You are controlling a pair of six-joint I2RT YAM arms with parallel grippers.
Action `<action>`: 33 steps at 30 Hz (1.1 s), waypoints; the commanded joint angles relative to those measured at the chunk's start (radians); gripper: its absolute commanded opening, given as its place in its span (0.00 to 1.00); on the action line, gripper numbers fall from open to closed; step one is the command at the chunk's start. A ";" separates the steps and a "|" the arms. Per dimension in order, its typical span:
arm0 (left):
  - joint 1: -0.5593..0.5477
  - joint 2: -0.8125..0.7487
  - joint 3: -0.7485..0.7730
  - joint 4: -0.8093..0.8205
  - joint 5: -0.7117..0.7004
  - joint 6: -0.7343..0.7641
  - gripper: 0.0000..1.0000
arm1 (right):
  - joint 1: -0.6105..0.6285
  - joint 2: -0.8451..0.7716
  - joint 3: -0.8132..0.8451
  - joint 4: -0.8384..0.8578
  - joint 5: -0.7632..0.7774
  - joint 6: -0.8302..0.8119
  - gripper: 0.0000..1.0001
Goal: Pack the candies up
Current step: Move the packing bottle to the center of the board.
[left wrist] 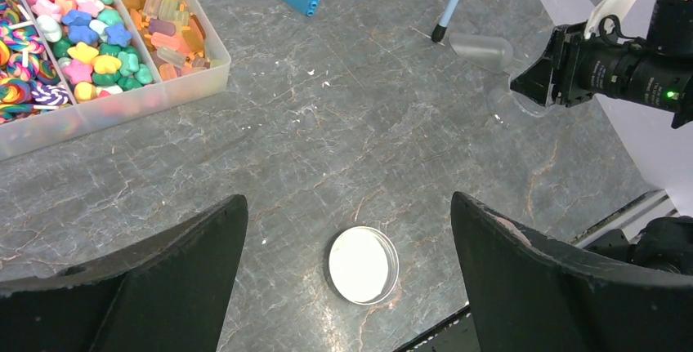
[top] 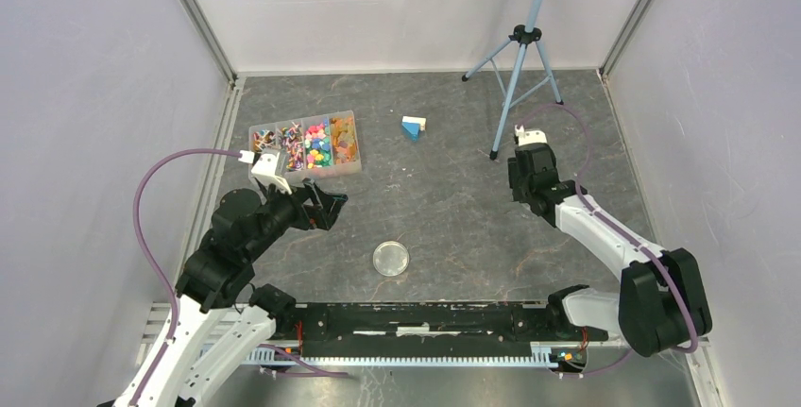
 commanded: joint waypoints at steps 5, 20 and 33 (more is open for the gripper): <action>0.005 -0.008 -0.003 0.016 -0.013 0.058 1.00 | -0.003 0.044 -0.010 0.052 -0.051 -0.036 0.34; 0.006 -0.067 0.002 -0.007 -0.197 0.050 1.00 | 0.284 0.087 0.065 0.202 -0.359 -0.108 0.07; 0.006 -0.133 -0.017 -0.005 -0.294 0.038 1.00 | 0.533 0.386 0.328 0.241 -0.439 -0.028 0.05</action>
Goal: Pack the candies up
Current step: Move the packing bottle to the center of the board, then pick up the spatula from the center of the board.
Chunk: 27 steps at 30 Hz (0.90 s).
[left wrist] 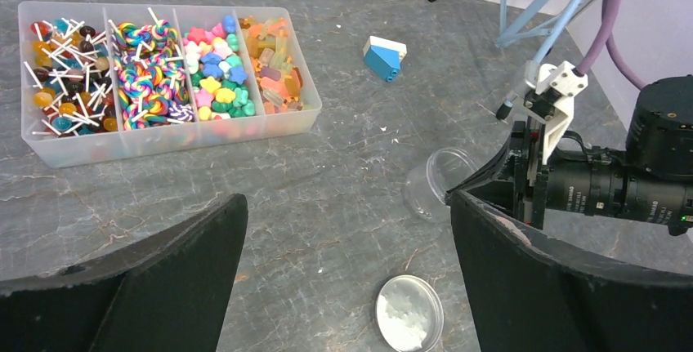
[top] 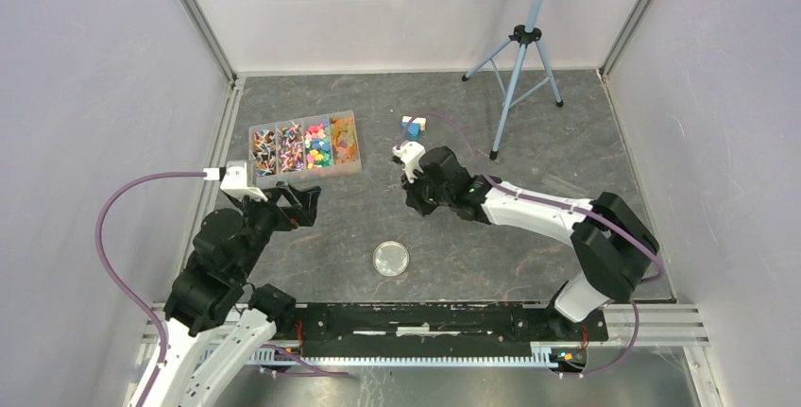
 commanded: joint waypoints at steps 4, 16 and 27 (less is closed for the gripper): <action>0.006 0.008 -0.003 0.014 -0.029 0.038 1.00 | 0.070 0.094 0.101 0.049 -0.055 0.058 0.05; 0.005 0.010 -0.003 0.011 -0.033 0.038 1.00 | 0.082 0.072 0.182 -0.038 0.125 0.011 0.50; 0.005 0.007 -0.004 0.010 -0.031 0.036 1.00 | -0.189 -0.158 0.017 -0.045 0.282 -0.263 0.98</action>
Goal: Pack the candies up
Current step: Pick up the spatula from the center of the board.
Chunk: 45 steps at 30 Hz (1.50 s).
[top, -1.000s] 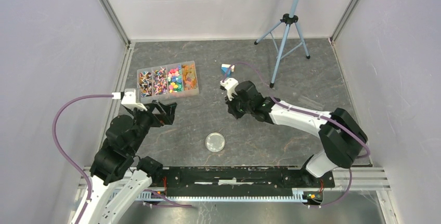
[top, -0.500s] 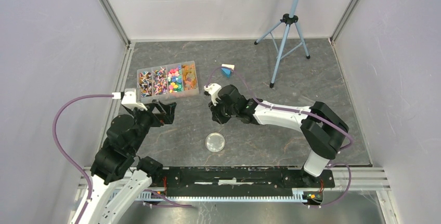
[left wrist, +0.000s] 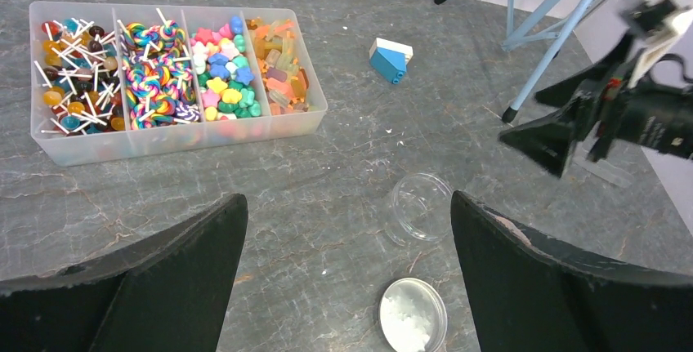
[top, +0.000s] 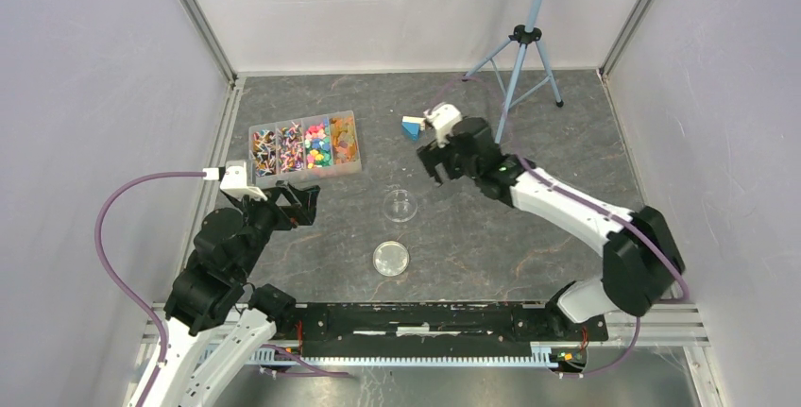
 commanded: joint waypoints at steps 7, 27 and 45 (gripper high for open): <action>0.006 0.000 -0.003 0.012 -0.003 0.033 1.00 | -0.192 -0.113 -0.195 0.070 0.276 -0.365 0.98; 0.006 0.019 -0.007 0.019 0.016 0.035 1.00 | -0.662 0.214 0.051 -0.197 -0.198 -0.531 0.97; 0.006 0.028 -0.009 0.019 0.012 0.036 1.00 | -0.685 0.320 0.101 -0.288 -0.205 -0.518 0.83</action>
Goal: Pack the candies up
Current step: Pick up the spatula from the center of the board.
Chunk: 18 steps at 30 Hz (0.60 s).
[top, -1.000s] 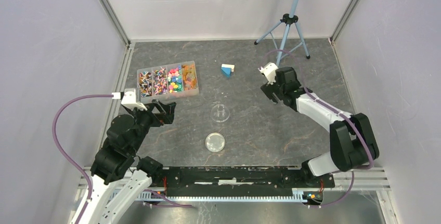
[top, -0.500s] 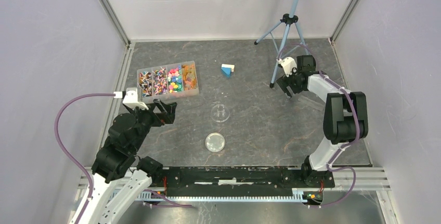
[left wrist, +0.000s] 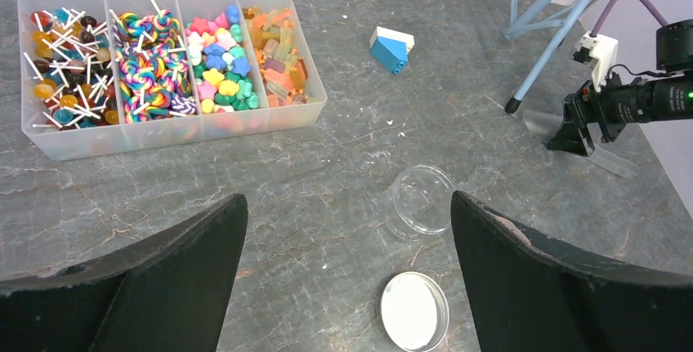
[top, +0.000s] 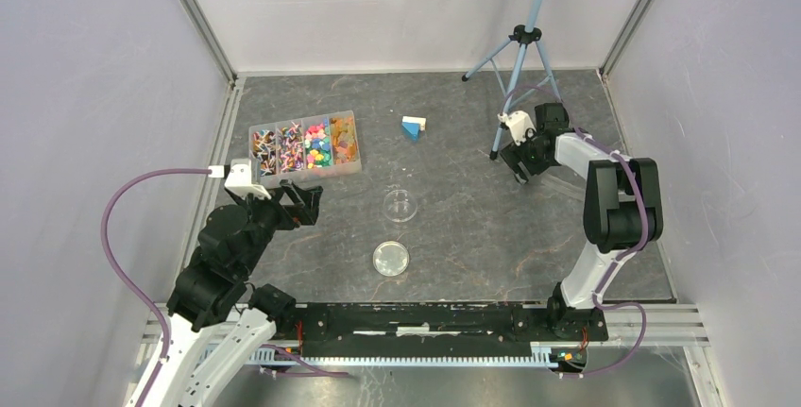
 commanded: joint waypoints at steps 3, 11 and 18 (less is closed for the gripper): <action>0.006 0.018 0.000 0.018 -0.002 0.037 1.00 | -0.003 0.025 0.065 -0.084 -0.017 0.043 0.77; 0.006 0.015 -0.001 0.018 -0.004 0.036 1.00 | -0.003 -0.047 0.020 -0.068 -0.028 0.165 0.65; 0.006 0.070 0.030 -0.020 0.043 0.030 1.00 | -0.002 -0.269 -0.180 0.170 -0.247 0.414 0.53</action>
